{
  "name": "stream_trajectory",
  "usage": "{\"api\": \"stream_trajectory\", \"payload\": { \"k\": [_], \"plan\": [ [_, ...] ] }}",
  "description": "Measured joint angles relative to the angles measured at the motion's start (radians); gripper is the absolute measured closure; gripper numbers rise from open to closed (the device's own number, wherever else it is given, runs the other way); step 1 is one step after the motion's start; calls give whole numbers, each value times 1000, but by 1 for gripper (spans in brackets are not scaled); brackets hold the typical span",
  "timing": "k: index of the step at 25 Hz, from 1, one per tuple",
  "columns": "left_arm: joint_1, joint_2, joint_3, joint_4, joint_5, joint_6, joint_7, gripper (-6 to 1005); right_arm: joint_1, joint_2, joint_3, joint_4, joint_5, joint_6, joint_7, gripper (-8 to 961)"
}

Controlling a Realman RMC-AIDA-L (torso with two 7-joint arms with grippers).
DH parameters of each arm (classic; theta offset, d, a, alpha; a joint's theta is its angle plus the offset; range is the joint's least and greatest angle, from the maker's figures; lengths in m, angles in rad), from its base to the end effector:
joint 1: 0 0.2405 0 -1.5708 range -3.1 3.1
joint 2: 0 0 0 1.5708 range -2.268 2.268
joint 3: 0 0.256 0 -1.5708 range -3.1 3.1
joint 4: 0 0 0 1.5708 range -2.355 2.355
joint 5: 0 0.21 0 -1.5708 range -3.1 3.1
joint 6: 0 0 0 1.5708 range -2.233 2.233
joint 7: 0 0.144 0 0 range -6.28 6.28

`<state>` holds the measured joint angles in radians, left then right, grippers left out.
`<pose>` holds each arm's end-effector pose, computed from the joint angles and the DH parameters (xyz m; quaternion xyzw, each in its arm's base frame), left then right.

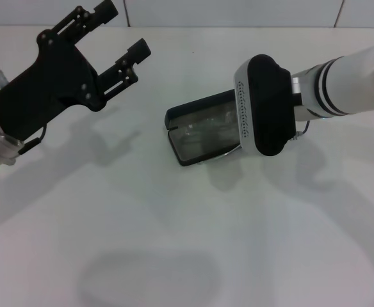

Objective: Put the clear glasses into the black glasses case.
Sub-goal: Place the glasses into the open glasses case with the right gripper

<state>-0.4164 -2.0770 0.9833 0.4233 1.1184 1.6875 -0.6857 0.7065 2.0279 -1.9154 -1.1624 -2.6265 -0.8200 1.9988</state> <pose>-0.2364 0.3066 0.0159 -0.8196 0.0016 -0.4808 0.3115 0.1321 0.3947 -0.0822 -0.9217 -0.2185 -0.2086 0.2432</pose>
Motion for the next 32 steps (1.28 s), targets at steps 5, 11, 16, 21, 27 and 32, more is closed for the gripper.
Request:
{"api": "stream_trajectory", "payload": {
  "k": [5,11,16,21,27,32],
  "plan": [
    [0,0,0,0,1,0,0,295,-2,0,-14,-8,0,9,0,917],
    [-1,2,0,0,2,0,0,295,-9,0,-25,-26,-1,10,0,897],
    [-1,5,0,0,2,0,0,295,-10,0,-27,-29,-1,10,0,857],
    [0,5,0,0,1,0,0,295,-10,0,-27,-31,-1,4,0,797],
    [8,5,0,0,1,0,0,295,-14,0,-27,-59,-1,-21,0,730],
    [11,8,0,1,0,0,0,295,-16,0,-22,-79,-1,-54,-1,696]
  ]
}}
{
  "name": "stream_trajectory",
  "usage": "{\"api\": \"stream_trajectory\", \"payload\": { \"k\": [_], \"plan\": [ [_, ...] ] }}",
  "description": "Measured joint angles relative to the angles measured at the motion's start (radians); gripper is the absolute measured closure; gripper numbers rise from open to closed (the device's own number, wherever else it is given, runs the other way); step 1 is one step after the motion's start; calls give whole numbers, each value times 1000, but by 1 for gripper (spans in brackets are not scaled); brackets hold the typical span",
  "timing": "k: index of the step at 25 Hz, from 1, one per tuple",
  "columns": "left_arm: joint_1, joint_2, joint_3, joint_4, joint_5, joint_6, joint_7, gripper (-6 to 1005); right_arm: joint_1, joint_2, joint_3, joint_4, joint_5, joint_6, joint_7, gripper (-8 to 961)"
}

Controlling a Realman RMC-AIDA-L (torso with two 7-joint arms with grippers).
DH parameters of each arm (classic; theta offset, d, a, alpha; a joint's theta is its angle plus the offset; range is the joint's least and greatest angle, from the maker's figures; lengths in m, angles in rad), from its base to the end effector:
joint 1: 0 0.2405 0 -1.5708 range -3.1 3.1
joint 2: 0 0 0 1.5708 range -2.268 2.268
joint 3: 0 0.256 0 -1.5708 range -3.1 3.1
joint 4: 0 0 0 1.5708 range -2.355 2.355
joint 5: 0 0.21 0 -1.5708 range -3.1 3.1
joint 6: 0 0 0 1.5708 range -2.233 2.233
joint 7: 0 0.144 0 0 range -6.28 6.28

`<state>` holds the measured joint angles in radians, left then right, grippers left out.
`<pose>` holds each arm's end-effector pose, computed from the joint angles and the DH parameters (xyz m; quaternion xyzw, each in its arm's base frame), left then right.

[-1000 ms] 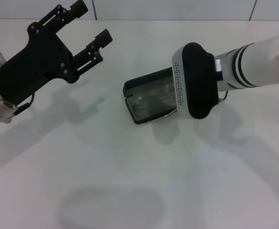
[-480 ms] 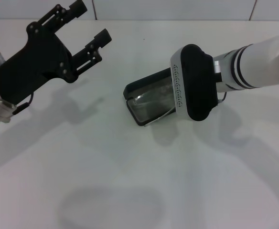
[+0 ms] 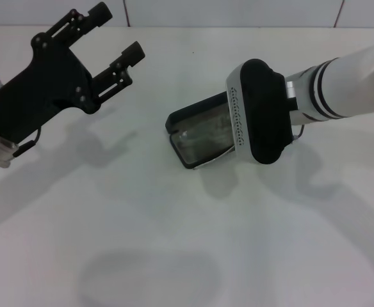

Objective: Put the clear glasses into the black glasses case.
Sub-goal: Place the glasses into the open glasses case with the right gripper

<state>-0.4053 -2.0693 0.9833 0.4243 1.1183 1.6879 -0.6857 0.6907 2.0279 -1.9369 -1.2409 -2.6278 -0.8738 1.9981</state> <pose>-0.2412 0.3047 0.0187 -0.8208 -0.0005 -0.4763 0.3154 0.1202 0.3830 -0.0833 -0.9220 -0.2363 -0.2035 0.2294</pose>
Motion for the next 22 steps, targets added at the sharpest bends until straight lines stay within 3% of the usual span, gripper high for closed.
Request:
{"api": "stream_trajectory", "payload": {
  "k": [11,22],
  "plan": [
    [13,1,0,6,-3,1,0,295,-45,0,14,-73,-22,-19,1,620],
    [13,2,0,7,-4,1,0,295,-77,-4,93,-152,52,-100,-16,620]
  ]
}}
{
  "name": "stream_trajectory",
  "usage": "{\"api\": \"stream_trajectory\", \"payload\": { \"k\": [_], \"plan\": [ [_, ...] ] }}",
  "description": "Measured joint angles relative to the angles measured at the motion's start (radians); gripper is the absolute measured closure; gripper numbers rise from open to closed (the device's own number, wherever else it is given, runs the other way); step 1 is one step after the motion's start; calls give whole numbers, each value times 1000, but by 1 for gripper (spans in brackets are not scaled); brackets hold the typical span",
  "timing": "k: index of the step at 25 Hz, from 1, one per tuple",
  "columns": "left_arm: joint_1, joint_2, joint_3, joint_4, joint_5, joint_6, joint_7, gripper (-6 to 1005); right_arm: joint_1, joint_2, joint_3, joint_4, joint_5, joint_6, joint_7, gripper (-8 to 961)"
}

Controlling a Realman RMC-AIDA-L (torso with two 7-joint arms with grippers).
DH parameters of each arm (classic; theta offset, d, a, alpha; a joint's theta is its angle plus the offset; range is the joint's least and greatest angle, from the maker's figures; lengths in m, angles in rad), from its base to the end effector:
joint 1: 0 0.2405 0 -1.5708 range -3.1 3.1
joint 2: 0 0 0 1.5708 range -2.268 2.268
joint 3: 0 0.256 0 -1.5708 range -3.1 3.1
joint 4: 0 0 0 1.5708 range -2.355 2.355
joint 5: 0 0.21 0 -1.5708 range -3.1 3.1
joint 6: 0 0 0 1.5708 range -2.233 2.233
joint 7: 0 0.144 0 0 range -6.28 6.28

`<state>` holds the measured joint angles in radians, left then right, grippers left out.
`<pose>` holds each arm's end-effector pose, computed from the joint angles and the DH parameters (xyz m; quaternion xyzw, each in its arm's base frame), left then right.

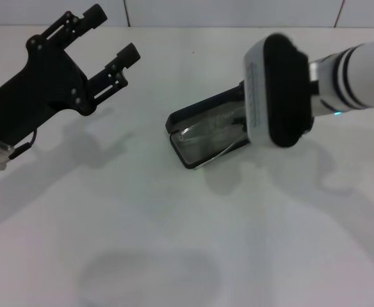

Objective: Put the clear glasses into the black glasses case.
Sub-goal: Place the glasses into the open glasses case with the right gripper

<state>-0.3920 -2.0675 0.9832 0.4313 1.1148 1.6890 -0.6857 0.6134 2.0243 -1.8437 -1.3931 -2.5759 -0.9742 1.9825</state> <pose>-0.2446 0.3023 0.0208 -0.8199 -0.0019 -0.4745 0.3203 0.1118 0.3739 -0.0579 -0.9358 -0.2013 -0.1656 0.2372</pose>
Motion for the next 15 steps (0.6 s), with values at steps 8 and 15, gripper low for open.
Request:
{"api": "stream_trajectory", "payload": {
  "k": [8,15],
  "plan": [
    [-16,-5,0,0,4,0,0,296,19,-2,146,-35,156,-308,-82,620],
    [-25,-9,6,0,5,0,0,296,37,2,138,18,150,-330,-82,620]
  ]
}}
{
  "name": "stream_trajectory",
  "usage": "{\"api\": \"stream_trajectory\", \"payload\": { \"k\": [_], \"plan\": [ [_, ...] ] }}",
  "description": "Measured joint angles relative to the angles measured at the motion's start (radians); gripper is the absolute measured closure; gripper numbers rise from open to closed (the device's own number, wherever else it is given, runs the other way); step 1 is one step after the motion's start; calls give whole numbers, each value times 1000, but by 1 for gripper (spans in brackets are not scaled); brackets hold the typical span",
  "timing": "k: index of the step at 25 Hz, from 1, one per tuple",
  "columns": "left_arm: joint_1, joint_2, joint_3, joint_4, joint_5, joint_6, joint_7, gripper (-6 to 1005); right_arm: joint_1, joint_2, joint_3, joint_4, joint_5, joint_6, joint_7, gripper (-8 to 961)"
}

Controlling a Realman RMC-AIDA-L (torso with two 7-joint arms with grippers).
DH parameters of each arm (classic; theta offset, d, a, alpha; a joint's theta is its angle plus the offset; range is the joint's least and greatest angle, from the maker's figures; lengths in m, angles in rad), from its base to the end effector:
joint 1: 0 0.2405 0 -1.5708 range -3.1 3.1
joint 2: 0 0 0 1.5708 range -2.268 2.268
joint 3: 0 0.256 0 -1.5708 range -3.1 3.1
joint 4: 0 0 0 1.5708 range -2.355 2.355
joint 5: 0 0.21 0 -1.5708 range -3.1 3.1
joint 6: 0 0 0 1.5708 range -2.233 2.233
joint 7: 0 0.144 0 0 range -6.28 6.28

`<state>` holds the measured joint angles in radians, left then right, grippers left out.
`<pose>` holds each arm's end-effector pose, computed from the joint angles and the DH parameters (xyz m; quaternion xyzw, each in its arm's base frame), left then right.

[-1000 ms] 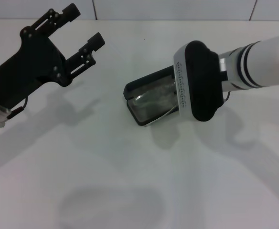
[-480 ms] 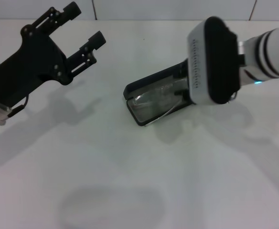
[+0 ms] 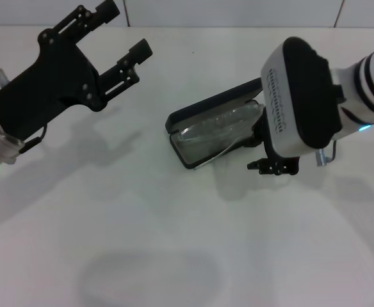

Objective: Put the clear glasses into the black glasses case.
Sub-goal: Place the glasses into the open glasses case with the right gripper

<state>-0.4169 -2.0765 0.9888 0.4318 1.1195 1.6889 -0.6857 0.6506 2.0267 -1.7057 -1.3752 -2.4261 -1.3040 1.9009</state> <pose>-0.2349 0.3069 0.0163 -0.8209 0.0069 -0.4802 0.3089 0.1223 0.3552 -0.0467 -0.9672 -0.1473 -0.1738 0.1128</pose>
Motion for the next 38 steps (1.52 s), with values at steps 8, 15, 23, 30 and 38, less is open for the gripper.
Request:
{"api": "stream_trajectory", "payload": {
  "k": [8,15,23,30,38],
  "plan": [
    [1,-2,2,-4,0,0,-2,296,12,1,-31,57,-36,57,8,620],
    [3,-2,1,-2,0,0,-2,296,33,1,-37,101,-51,111,15,620],
    [0,-2,-2,-2,0,0,-3,296,33,1,-44,129,-68,188,20,619],
    [0,-2,-4,-2,0,0,-3,296,24,1,-43,127,-66,241,21,619],
    [0,-2,-4,-2,-4,-1,-3,296,26,1,-33,89,-58,144,21,619]
  ]
}}
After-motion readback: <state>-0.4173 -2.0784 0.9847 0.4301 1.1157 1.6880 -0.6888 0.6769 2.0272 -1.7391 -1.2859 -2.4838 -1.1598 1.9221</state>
